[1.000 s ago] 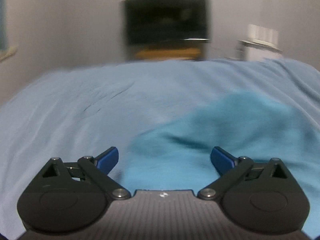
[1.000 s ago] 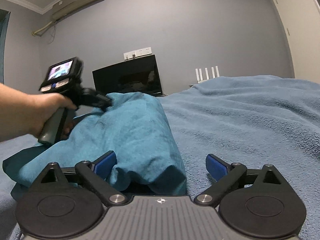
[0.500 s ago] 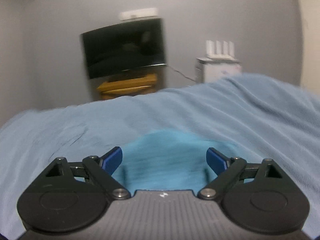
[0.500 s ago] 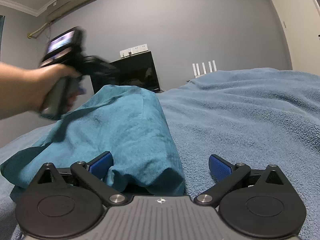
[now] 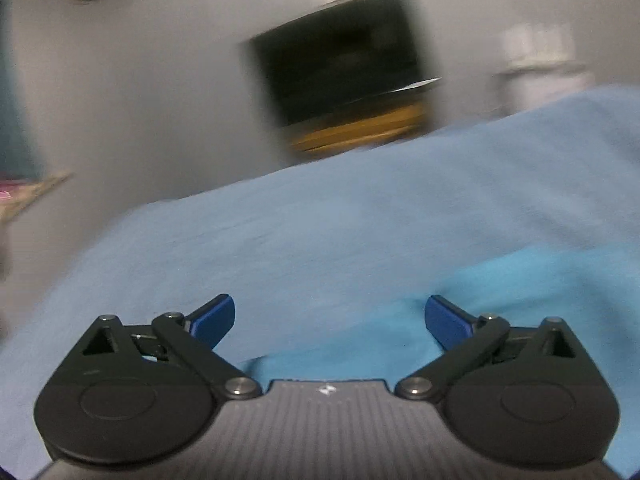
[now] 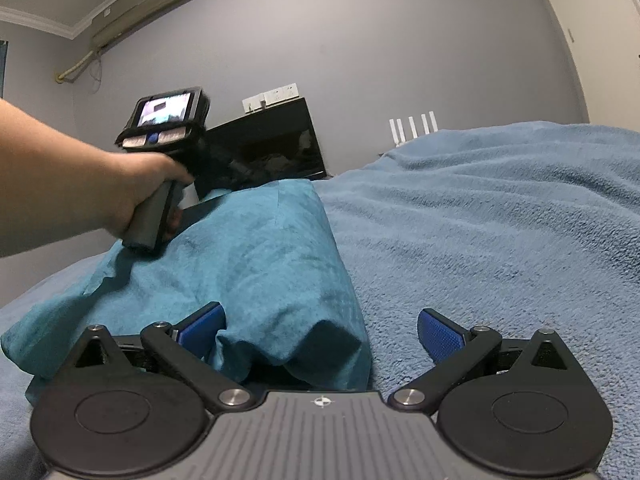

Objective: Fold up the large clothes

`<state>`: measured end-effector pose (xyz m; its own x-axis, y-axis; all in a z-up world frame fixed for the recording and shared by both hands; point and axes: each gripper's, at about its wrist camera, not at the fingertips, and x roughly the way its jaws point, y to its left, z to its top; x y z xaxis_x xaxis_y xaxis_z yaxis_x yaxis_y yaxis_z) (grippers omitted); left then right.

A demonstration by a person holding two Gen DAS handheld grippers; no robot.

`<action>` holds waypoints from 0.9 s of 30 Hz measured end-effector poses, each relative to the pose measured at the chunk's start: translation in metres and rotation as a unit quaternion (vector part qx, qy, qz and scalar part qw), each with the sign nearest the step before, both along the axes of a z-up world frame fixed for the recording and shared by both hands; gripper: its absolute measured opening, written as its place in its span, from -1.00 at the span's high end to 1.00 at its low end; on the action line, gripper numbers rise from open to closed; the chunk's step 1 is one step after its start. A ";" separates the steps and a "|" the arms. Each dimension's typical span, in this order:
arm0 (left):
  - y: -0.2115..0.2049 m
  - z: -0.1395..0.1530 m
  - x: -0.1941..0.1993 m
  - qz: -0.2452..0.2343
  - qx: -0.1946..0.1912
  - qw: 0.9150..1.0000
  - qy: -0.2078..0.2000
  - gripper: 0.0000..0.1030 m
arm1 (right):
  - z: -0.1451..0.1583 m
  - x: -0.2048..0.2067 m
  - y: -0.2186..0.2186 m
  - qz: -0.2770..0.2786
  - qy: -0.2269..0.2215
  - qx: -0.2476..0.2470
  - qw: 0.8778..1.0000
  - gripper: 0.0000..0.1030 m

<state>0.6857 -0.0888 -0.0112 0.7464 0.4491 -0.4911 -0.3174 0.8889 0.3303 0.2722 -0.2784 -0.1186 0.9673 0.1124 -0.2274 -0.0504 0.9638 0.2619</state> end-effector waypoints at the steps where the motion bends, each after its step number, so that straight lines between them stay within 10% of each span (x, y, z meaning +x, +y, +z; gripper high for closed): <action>1: 0.016 -0.002 0.000 0.029 -0.020 0.999 0.006 -1.00 | 0.000 0.001 0.000 0.000 0.001 0.000 1.000 -1.00; 6: 0.079 0.006 -0.059 0.053 -0.137 0.988 -0.051 -1.00 | -0.002 0.004 -0.003 0.004 0.004 0.004 1.000 -1.00; 11: 0.094 0.006 -0.239 -0.046 -0.121 0.990 -0.049 -1.00 | -0.001 0.007 -0.004 0.005 0.008 0.006 1.000 -1.00; 16: 0.113 -0.028 -0.428 -0.001 -0.164 0.986 -0.015 -1.00 | 0.001 0.008 -0.005 0.008 0.014 0.012 1.000 -1.00; 19: 0.130 -0.036 -0.437 0.023 -0.219 0.975 0.018 -1.00 | 0.003 0.008 -0.005 0.007 0.019 0.010 1.000 -1.00; 22: 0.124 -0.031 -0.440 -0.006 -0.192 0.981 -0.035 -1.00 | 0.009 0.004 -0.001 -0.002 0.030 -0.001 1.000 -1.00; 27: 0.101 -0.035 -0.451 -0.049 -0.148 0.988 -0.005 -1.00 | 0.015 -0.004 0.005 0.020 0.151 -0.031 0.988 -0.99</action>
<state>0.2342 0.0119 -0.0463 0.7850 0.2116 -0.5823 -0.2267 0.9728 0.0479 0.2677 -0.2729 -0.1039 0.8497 0.1268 -0.5118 -0.0181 0.9771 0.2120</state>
